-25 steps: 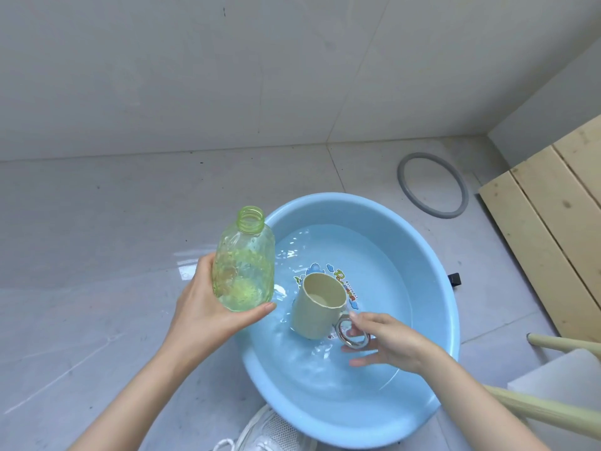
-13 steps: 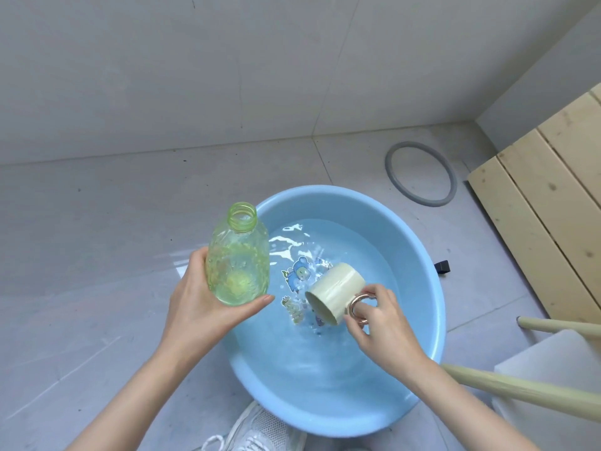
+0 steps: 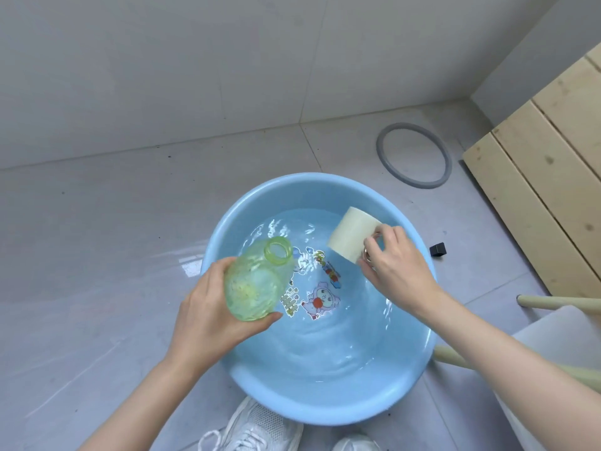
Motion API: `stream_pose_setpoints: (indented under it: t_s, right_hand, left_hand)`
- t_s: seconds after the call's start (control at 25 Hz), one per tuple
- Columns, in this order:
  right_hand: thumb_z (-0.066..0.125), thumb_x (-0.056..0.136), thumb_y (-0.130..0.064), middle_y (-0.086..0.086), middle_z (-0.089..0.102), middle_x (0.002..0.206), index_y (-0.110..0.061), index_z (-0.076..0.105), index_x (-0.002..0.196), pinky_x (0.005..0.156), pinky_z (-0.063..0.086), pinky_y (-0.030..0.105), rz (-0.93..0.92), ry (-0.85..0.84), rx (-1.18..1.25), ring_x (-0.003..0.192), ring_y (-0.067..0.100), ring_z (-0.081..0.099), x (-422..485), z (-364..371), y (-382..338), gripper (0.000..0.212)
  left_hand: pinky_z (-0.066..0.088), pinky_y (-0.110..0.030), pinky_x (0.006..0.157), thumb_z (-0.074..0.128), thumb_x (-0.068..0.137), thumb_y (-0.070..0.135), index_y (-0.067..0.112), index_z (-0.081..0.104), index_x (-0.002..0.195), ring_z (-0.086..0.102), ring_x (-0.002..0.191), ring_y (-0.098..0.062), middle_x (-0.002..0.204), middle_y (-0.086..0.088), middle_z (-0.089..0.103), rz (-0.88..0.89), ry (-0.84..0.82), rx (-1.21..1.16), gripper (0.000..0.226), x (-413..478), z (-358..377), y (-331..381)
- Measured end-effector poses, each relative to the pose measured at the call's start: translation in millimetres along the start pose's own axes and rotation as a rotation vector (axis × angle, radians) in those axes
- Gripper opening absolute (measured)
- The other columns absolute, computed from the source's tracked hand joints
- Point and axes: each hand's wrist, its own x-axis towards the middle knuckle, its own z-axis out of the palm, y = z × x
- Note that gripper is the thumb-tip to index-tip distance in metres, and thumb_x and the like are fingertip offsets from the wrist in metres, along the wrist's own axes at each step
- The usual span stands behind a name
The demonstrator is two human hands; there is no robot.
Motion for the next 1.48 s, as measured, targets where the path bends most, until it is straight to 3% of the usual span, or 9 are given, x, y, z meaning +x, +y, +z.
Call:
stream_pose_setpoints:
  t_s: [0.24, 0.36, 0.48, 0.68, 0.8, 0.92, 1.04, 1.16, 1.48]
  right_hand:
    - [0.082, 0.063, -0.016, 0.020, 0.052, 0.066, -0.006, 0.071, 0.093, 0.046, 0.028, 0.027, 0.085, -0.106, 0.024, 0.057, 0.031, 0.051, 23, 40, -22, 0.033]
    - [0.062, 0.088, -0.026, 0.027, 0.055, 0.091, -0.008, 0.065, 0.110, 0.064, 0.042, 0.037, 0.187, -0.242, 0.139, 0.084, 0.038, 0.052, 24, 44, -35, 0.029]
    - [0.048, 0.096, -0.031, 0.025, 0.054, 0.104, -0.015, 0.058, 0.124, 0.080, 0.040, 0.038, 0.184, -0.294, 0.259, 0.099, 0.037, 0.049, 15, 44, -44, 0.035]
    - [0.037, 0.086, -0.040, 0.021, 0.054, 0.081, -0.015, 0.068, 0.108, 0.073, 0.048, 0.038, 0.102, -0.321, 0.429, 0.081, 0.039, 0.054, -10, 42, -68, 0.045]
    - [0.046, 0.093, -0.035, 0.019, 0.055, 0.090, -0.019, 0.066, 0.118, 0.083, 0.044, 0.036, 0.126, -0.355, 0.541, 0.091, 0.036, 0.052, -22, 32, -76, 0.036]
    - [0.052, 0.095, -0.032, -0.004, 0.058, 0.090, -0.027, 0.061, 0.127, 0.093, 0.043, 0.027, 0.215, -0.442, 0.803, 0.104, 0.019, 0.049, -28, 21, -81, 0.034]
    - [0.053, 0.095, -0.032, -0.020, 0.065, 0.091, -0.028, 0.065, 0.123, 0.085, 0.043, 0.018, 0.376, -0.501, 1.014, 0.093, 0.005, 0.058, -30, 22, -86, 0.031]
    - [0.057, 0.094, -0.029, -0.016, 0.066, 0.087, -0.032, 0.068, 0.116, 0.080, 0.048, 0.022, 0.588, -0.537, 1.283, 0.071, 0.001, 0.055, -36, 30, -91, 0.024]
    - [0.052, 0.096, -0.017, 0.002, 0.070, 0.096, -0.029, 0.071, 0.099, 0.080, 0.055, 0.026, 0.781, -0.350, 1.585, 0.084, 0.019, 0.064, -41, -3, -67, 0.023]
  left_hand:
    - [0.043, -0.028, 0.077, 0.064, 0.046, 0.074, 0.033, 0.037, 0.118, 0.057, 0.099, -0.016, 0.108, 0.017, 0.055, 0.021, 0.021, 0.031, 0.088, -4, 14, -7]
    - [0.041, -0.027, 0.076, 0.065, 0.045, 0.072, 0.034, 0.036, 0.118, 0.052, 0.097, -0.010, 0.107, 0.019, 0.050, 0.017, 0.047, 0.026, 0.088, -4, 10, -8]
    - [0.041, -0.029, 0.076, 0.067, 0.043, 0.072, 0.034, 0.036, 0.117, 0.053, 0.098, -0.012, 0.107, 0.019, 0.051, -0.024, 0.065, 0.000, 0.088, -5, 8, -8]
    - [0.044, -0.032, 0.078, 0.067, 0.042, 0.074, 0.026, 0.041, 0.122, 0.058, 0.102, -0.020, 0.109, 0.017, 0.053, -0.073, 0.062, 0.003, 0.097, -4, 7, -8]
    - [0.042, -0.031, 0.078, 0.066, 0.041, 0.075, 0.022, 0.043, 0.122, 0.057, 0.101, -0.018, 0.108, 0.017, 0.053, -0.096, 0.067, -0.018, 0.099, -3, 6, -5]
    - [0.040, -0.029, 0.076, 0.067, 0.040, 0.074, 0.024, 0.044, 0.120, 0.051, 0.092, -0.005, 0.105, 0.020, 0.052, -0.118, 0.071, -0.070, 0.097, -3, 5, -2]
    - [0.041, -0.028, 0.078, 0.069, 0.039, 0.073, 0.022, 0.045, 0.120, 0.050, 0.093, -0.003, 0.106, 0.019, 0.054, -0.137, 0.072, -0.115, 0.098, -3, 3, -2]
    - [0.042, -0.028, 0.080, 0.072, 0.040, 0.072, 0.021, 0.046, 0.123, 0.054, 0.098, -0.007, 0.112, 0.013, 0.057, -0.135, 0.066, -0.138, 0.101, -3, 0, -4]
    - [0.039, -0.021, 0.080, 0.074, 0.042, 0.071, 0.026, 0.045, 0.123, 0.053, 0.101, -0.002, 0.113, 0.016, 0.058, -0.103, 0.084, -0.178, 0.097, 4, -9, -3]
